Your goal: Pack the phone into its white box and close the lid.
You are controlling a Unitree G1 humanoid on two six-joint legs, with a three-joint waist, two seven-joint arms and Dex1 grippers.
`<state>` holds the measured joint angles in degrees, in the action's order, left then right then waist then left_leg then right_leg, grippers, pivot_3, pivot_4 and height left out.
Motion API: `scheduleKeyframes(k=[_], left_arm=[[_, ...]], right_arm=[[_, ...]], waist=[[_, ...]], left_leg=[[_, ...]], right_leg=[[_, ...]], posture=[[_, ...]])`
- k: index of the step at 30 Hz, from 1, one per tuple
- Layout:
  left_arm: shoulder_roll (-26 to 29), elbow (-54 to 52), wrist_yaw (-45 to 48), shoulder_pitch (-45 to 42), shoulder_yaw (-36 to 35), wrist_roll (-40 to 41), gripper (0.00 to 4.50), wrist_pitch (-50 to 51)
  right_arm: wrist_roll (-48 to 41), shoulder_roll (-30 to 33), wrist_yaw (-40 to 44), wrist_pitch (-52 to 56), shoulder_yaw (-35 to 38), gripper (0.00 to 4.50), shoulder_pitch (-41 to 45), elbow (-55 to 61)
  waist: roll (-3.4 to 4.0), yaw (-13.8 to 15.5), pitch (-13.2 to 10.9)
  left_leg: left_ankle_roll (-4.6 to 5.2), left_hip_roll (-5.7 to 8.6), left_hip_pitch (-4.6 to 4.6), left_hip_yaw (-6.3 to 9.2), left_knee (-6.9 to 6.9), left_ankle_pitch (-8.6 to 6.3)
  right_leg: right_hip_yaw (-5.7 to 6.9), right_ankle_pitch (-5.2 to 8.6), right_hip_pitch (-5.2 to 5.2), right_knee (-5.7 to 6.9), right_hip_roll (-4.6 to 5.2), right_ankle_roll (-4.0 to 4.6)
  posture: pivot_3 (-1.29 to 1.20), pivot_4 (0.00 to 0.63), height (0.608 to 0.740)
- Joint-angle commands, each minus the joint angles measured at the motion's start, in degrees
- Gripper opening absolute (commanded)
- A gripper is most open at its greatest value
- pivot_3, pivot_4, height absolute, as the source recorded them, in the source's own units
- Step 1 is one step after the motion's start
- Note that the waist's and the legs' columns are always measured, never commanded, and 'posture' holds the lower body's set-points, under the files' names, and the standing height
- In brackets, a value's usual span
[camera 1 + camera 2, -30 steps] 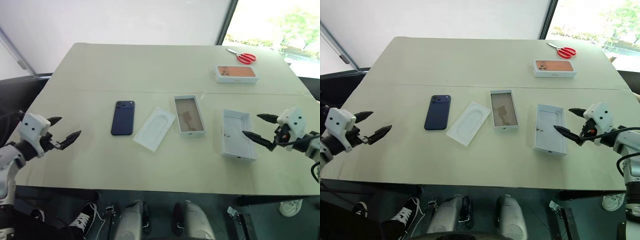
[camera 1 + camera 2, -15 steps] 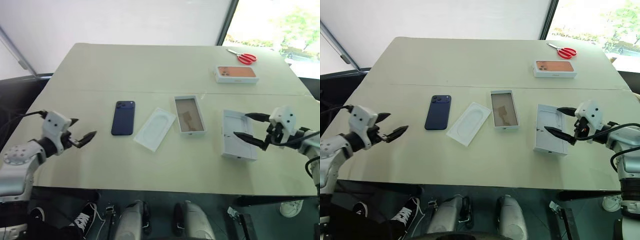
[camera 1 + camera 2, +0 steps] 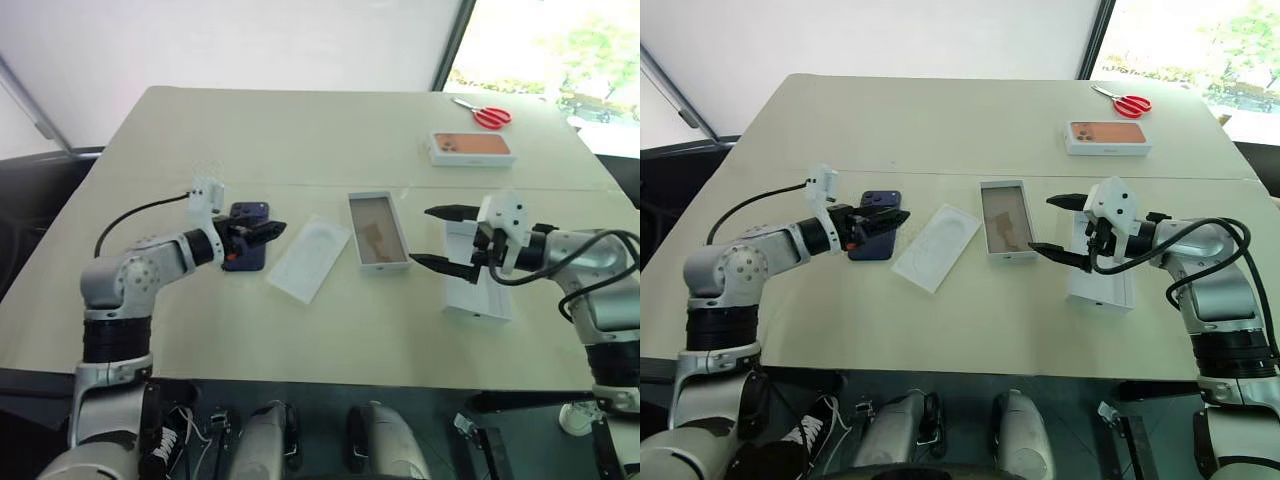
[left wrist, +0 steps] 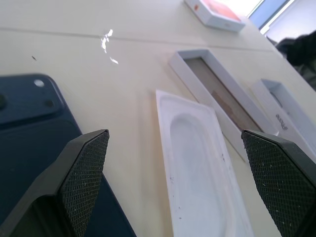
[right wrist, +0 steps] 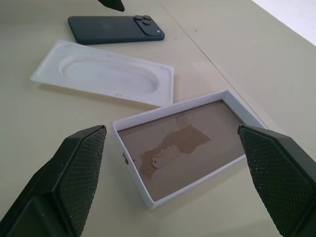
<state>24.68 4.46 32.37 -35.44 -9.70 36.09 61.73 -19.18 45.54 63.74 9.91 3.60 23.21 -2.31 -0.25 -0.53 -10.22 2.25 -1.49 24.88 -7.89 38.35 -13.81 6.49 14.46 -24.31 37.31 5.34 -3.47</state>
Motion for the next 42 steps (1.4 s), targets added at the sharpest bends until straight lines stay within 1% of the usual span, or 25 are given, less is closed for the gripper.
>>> scheduleKeyframes(k=[1, 5, 8, 10, 12, 14, 17, 19, 24, 26, 28, 29, 31, 32, 42], left_arm=[[-1.1, 4.9, -0.9, -3.3, -0.6, 0.0, 4.50, 0.9], [-1.9, 8.3, 1.2, -5.2, 0.8, -0.8, 4.50, -0.4], [-4.6, 13.8, 2.1, -8.1, -0.7, 2.3, 4.50, 4.6], [-5.5, 15.9, 2.5, -9.2, -0.9, 2.2, 4.50, 4.8], [-6.3, 19.0, 0.8, -10.4, -1.0, 0.4, 4.50, 4.0], [-7.2, 21.4, -0.3, -11.5, -2.5, 0.7, 4.50, 4.3], [-7.5, 24.2, -1.3, -12.5, -1.7, -0.6, 4.50, 3.9], [-7.7, 25.5, -1.0, -12.9, -1.8, -0.6, 4.50, 3.7], [-8.7, 26.0, 0.0, -13.3, -3.8, 2.2, 4.50, 8.4], [-8.7, 25.8, 0.0, -13.2, -4.1, 2.2, 3.98, 9.0], [-8.4, 25.2, 0.5, -12.9, -3.5, 2.0, 3.27, 9.6], [-8.4, 24.8, 0.8, -12.6, -3.3, 1.9, 2.65, 9.9], [-8.6, 24.5, 0.6, -12.3, -3.8, 2.1, 1.56, 10.2], [-8.5, 24.6, 0.4, -12.2, -4.3, 2.2, 1.18, 10.3], [-8.8, 23.7, -2.3, -9.5, -7.5, 2.3, 1.18, 11.3]], right_arm=[[0.2, -0.4, -0.6, -1.3, 0.6, 4.46, 0.0, 1.0], [0.5, -0.5, -1.1, -1.8, 0.8, 4.46, -0.7, 1.5], [0.5, -0.7, -1.5, -1.7, 0.9, 4.46, -0.8, 1.2], [1.2, -0.6, -2.1, -2.0, 0.7, 4.46, -0.7, 1.0], [1.2, -0.5, -2.4, -2.3, 1.0, 4.46, -0.6, 0.8], [1.2, -0.4, -2.6, -2.5, 1.1, 4.46, -0.5, 0.7], [1.4, -0.3, -3.0, -3.2, 1.2, 4.46, -0.9, 0.6], [1.5, -0.4, -3.2, -3.4, 1.1, 4.46, -1.2, 0.7], [1.8, -0.7, -3.9, -3.8, 1.0, 4.46, -1.0, 0.9], [1.9, -0.8, -4.0, -3.9, 0.9, 4.50, -0.9, 0.9], [2.0, -0.8, -4.0, -4.2, 0.9, 4.50, -0.9, 0.7], [2.0, -0.9, -4.1, -4.4, 0.9, 4.50, -1.0, 0.5], [2.3, -0.8, -4.1, -4.8, 0.7, 4.50, -1.1, 0.4], [2.3, -0.9, -4.1, -4.8, 0.7, 4.50, -1.2, 0.4], [3.0, -1.2, -4.8, -5.7, 0.7, 4.50, -1.5, 0.8]], waist=[[0.00, 0.0, 0.0], [-0.01, 0.0, 0.0], [-0.01, 0.2, 0.0], [-0.01, 0.3, 0.0], [-0.01, 0.1, 0.0], [-0.02, 0.1, 0.0], [-0.02, 0.0, 0.0], [-0.01, 0.1, 0.0], [-0.02, 0.1, 0.0], [-0.02, 0.1, 0.0], [-0.03, 0.1, 0.0], [-0.03, 0.0, 0.0], [-0.03, 0.0, 0.0], [-0.03, 0.0, 0.0], [-0.03, 0.0, 0.0]], left_leg=[[-0.01, 0.00, 0.00, 0.00, 0.00, 0.01], [-0.01, 0.00, -0.01, 0.00, 0.00, 0.00], [-0.02, 0.00, -0.01, 0.00, 0.00, 0.01], [-0.02, 0.01, -0.01, 0.00, 0.02, 0.01], [-0.01, 0.01, -0.01, 0.00, 0.02, 0.01], [-0.02, -0.01, -0.01, 0.00, 0.02, 0.01], [-0.04, -0.01, -0.04, 0.00, 0.01, 0.02], [-0.04, -0.01, -0.05, 0.00, 0.01, 0.02], [-0.04, 0.00, -0.17, 0.00, 0.01, 0.02], [-0.04, 0.00, -0.17, 0.00, 0.01, 0.02], [-0.04, 0.00, -0.18, 0.00, 0.01, 0.02], [-0.04, 0.00, -0.18, 0.00, 0.01, 0.02], [-0.04, 0.00, -0.18, 0.00, 0.00, 0.02], [-0.04, -0.01, -0.18, 0.00, 0.00, 0.02], [-0.04, -0.01, -0.21, 0.00, -0.01, 0.02]], right_leg=[[0.00, 0.00, 0.01, 0.01, -0.01, 0.00], [-0.01, 0.00, 0.01, 0.00, 0.00, 0.00], [-0.01, 0.00, 0.01, 0.02, 0.01, 0.00], [-0.01, 0.00, 0.02, 0.02, 0.01, 0.00], [-0.01, 0.00, 0.02, 0.01, 0.01, 0.00], [-0.01, 0.00, 0.02, 0.02, -0.01, 0.00], [-0.02, 0.00, 0.03, 0.03, -0.01, 0.00], [-0.02, 0.00, 0.03, 0.03, -0.01, 0.00], [-0.02, 0.01, 0.18, 0.02, 0.01, 0.00], [-0.02, 0.01, 0.18, 0.02, 0.01, 0.00], [-0.02, 0.01, 0.19, 0.02, 0.01, 0.00], [-0.02, 0.01, 0.18, 0.02, 0.01, 0.00], [-0.02, 0.01, 0.18, 0.02, 0.01, 0.00], [-0.02, 0.01, 0.18, 0.03, 0.01, 0.00], [-0.03, 0.01, 0.21, 0.02, 0.02, 0.00]], posture=[[0.00, 0.150, 0.738], [0.00, 0.150, 0.738], [0.00, 0.150, 0.738], [0.00, 0.150, 0.738], [0.00, 0.150, 0.738], [0.00, 0.150, 0.738], [0.00, 0.150, 0.738], [0.00, 0.150, 0.738], [0.00, 0.150, 0.738], [0.00, 0.150, 0.738], [0.00, 0.150, 0.738], [0.00, 0.150, 0.738], [0.00, 0.150, 0.738], [0.00, 0.150, 0.738], [0.00, 0.150, 0.738]])
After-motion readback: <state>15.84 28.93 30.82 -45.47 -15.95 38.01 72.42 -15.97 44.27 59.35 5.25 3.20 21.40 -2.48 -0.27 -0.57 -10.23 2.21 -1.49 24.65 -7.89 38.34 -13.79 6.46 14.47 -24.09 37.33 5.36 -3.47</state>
